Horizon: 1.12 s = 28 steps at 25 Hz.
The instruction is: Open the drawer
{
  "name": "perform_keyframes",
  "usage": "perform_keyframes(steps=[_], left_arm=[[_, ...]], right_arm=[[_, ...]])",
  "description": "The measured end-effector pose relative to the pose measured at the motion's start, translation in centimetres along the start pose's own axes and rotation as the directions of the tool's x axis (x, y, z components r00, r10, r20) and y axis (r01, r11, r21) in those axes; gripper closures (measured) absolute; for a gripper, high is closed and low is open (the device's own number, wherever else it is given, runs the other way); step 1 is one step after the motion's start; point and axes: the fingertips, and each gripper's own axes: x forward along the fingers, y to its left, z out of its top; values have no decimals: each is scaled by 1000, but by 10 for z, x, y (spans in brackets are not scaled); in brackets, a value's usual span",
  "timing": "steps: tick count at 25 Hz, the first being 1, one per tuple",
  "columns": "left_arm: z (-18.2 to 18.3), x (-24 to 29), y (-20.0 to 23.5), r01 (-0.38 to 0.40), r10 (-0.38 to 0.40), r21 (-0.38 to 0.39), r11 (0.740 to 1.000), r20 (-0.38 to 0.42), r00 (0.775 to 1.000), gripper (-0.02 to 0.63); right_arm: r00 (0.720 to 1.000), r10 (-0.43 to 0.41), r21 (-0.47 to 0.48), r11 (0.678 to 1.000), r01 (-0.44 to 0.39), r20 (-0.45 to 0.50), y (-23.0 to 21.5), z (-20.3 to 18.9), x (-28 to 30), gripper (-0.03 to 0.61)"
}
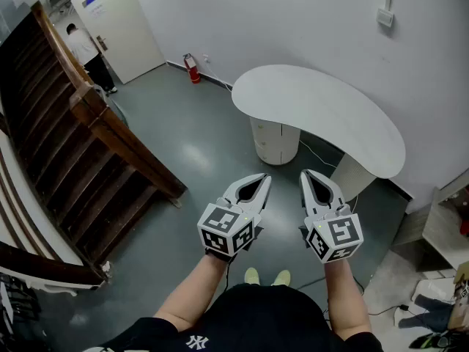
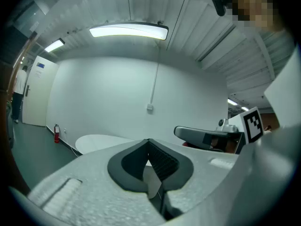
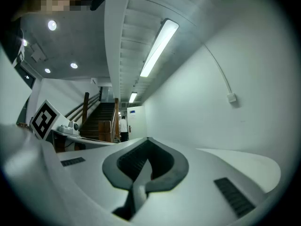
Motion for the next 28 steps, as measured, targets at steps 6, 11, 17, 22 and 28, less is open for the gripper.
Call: perform_keyframes(steps=[6,11,17,22,28], left_arm=[[1,-2,0,0,0,-8,1000,4,1000,606],[-1,-3,-4,0,0,-13,1000,0,1000,606],[-2,3,0,-28,28,-6,1000,7,1000,606],[-12,9,3,-58,58,-14,998,-16,998,606],[-18,26,-5,-81,81,-28,996,-27,996,606]], right_arm=[[1000,-3,-4,1000,3,-2,1,1,-1,565],[1000,11,17,1000,-11,2,3,3,-6,565],[998,42,81,996,-47,54,-14,10,-16,563],[997,40,134,990,-48,60,-33,1,-23,563],[998,43,168,984,-51,54,-58,-7,-31,563]])
